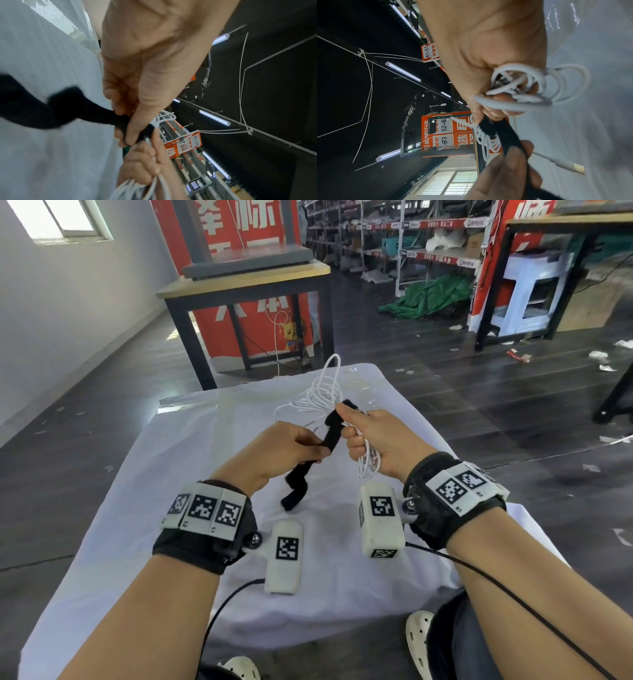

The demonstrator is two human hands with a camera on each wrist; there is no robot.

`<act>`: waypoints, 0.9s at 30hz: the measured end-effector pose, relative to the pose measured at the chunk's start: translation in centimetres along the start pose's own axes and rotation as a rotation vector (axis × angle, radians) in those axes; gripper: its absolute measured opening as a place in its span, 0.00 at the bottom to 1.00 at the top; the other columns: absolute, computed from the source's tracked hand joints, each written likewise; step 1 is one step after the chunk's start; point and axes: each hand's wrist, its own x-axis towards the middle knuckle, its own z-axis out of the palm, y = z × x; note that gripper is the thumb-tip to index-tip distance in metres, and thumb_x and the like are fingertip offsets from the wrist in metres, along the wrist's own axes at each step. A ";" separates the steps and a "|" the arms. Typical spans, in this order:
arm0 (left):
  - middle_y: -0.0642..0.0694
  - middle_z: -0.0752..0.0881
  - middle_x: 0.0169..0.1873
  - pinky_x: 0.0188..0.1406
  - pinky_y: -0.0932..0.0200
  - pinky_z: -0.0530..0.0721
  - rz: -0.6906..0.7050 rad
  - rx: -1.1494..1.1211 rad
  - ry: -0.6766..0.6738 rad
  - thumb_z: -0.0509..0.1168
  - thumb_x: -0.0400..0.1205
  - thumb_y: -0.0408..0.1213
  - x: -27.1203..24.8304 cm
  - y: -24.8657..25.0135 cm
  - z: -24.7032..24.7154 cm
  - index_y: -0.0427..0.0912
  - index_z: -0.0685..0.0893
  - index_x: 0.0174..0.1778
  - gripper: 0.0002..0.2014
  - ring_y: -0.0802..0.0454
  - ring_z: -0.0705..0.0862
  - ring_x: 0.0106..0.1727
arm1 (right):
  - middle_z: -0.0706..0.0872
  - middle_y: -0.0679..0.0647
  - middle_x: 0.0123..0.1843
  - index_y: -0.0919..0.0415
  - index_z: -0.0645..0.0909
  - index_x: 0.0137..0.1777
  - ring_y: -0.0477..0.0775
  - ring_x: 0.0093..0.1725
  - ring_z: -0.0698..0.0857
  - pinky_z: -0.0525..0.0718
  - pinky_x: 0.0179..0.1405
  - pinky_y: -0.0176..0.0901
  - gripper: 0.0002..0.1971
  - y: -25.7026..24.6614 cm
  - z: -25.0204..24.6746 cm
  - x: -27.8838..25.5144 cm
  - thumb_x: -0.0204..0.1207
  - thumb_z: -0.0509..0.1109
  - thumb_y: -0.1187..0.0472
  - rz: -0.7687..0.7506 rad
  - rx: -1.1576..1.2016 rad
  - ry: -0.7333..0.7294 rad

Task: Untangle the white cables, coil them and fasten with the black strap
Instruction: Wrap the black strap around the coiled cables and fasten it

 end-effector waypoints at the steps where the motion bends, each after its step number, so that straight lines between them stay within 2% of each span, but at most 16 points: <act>1: 0.52 0.89 0.36 0.27 0.78 0.72 0.003 0.023 -0.032 0.73 0.78 0.40 -0.1 0.2 0.0 0.42 0.91 0.48 0.07 0.65 0.81 0.33 | 0.69 0.50 0.22 0.60 0.71 0.40 0.42 0.16 0.64 0.64 0.12 0.31 0.11 0.0 -0.1 0.0 0.81 0.68 0.59 -0.010 -0.015 0.008; 5: 0.53 0.91 0.38 0.43 0.69 0.73 -0.022 0.079 -0.096 0.74 0.76 0.44 -0.9 1.0 -1.3 0.47 0.92 0.44 0.06 0.65 0.83 0.41 | 0.68 0.52 0.26 0.63 0.73 0.42 0.42 0.16 0.64 0.64 0.13 0.31 0.10 0.1 -0.4 -0.1 0.82 0.67 0.59 -0.061 -0.175 0.013; 7: 0.52 0.91 0.41 0.51 0.71 0.71 -0.027 0.095 -0.133 0.73 0.76 0.44 -1.4 1.3 -2.3 0.49 0.92 0.41 0.05 0.63 0.84 0.48 | 0.68 0.53 0.27 0.63 0.74 0.40 0.43 0.17 0.64 0.65 0.14 0.31 0.11 0.3 -0.4 -0.1 0.82 0.67 0.59 -0.095 -0.252 0.018; 9: 0.52 0.92 0.43 0.52 0.74 0.67 -0.034 0.078 -0.171 0.72 0.78 0.44 -1.9 1.4 -3.3 0.50 0.92 0.42 0.05 0.64 0.84 0.52 | 0.68 0.53 0.27 0.63 0.74 0.40 0.43 0.18 0.65 0.65 0.15 0.31 0.11 0.4 -0.3 0.0 0.82 0.67 0.59 -0.124 -0.315 0.017; 11: 0.53 0.92 0.40 0.52 0.74 0.67 -0.029 0.034 -0.180 0.70 0.79 0.44 -2.2 1.5 -3.9 0.48 0.92 0.45 0.06 0.67 0.84 0.50 | 0.68 0.53 0.27 0.64 0.75 0.41 0.43 0.18 0.65 0.65 0.16 0.32 0.11 0.4 -0.1 -0.1 0.82 0.67 0.58 -0.150 -0.366 0.009; 14: 0.50 0.91 0.37 0.54 0.70 0.78 0.003 -0.094 -0.174 0.69 0.80 0.40 -2.2 1.7 -4.1 0.43 0.91 0.46 0.07 0.63 0.87 0.43 | 0.70 0.54 0.27 0.61 0.73 0.37 0.46 0.20 0.66 0.66 0.19 0.35 0.13 0.7 0.3 -0.1 0.82 0.66 0.57 -0.185 -0.522 0.006; 16: 0.47 0.89 0.31 0.48 0.63 0.84 -0.005 -0.234 -0.159 0.67 0.81 0.39 -2.1 1.9 -3.8 0.39 0.89 0.45 0.08 0.57 0.87 0.35 | 0.72 0.54 0.27 0.63 0.74 0.39 0.48 0.22 0.67 0.67 0.21 0.39 0.13 0.9 0.6 0.0 0.83 0.64 0.57 -0.195 -0.652 -0.010; 17: 0.47 0.87 0.28 0.42 0.63 0.84 -0.016 -0.321 -0.141 0.66 0.82 0.39 -2.1 2.0 -3.7 0.37 0.88 0.44 0.09 0.57 0.85 0.31 | 0.73 0.53 0.28 0.63 0.75 0.42 0.49 0.22 0.67 0.68 0.22 0.40 0.12 0.9 0.7 0.0 0.83 0.63 0.56 -0.195 -0.686 -0.026; 20: 0.47 0.83 0.27 0.24 0.69 0.76 -0.039 -0.536 -0.055 0.65 0.83 0.37 -2.0 2.5 -3.6 0.32 0.87 0.47 0.11 0.59 0.74 0.20 | 0.74 0.52 0.29 0.61 0.74 0.44 0.49 0.23 0.68 0.68 0.24 0.43 0.12 0.8 0.9 -0.1 0.83 0.63 0.52 -0.203 -0.729 -0.098; 22: 0.47 0.87 0.29 0.21 0.70 0.75 -0.038 -0.573 0.014 0.65 0.83 0.36 -1.9 2.7 -3.4 0.30 0.87 0.49 0.11 0.60 0.73 0.19 | 0.75 0.52 0.31 0.61 0.75 0.47 0.49 0.24 0.70 0.69 0.26 0.42 0.12 0.7 1.0 -0.3 0.84 0.62 0.52 -0.208 -0.788 -0.130; 25: 0.44 0.91 0.34 0.23 0.69 0.79 -0.054 -0.643 0.052 0.63 0.84 0.34 -1.7 2.7 -3.2 0.30 0.87 0.48 0.10 0.60 0.77 0.20 | 0.76 0.53 0.33 0.64 0.76 0.53 0.50 0.26 0.72 0.72 0.26 0.41 0.14 0.7 1.2 -0.6 0.85 0.60 0.52 -0.226 -0.936 -0.181; 27: 0.41 0.91 0.39 0.26 0.69 0.81 -0.070 -0.696 0.051 0.62 0.85 0.32 -1.7 2.6 -3.1 0.28 0.85 0.49 0.11 0.60 0.80 0.21 | 0.77 0.52 0.33 0.60 0.76 0.50 0.49 0.26 0.74 0.73 0.26 0.39 0.12 0.6 1.3 -0.8 0.85 0.59 0.52 -0.243 -1.036 -0.225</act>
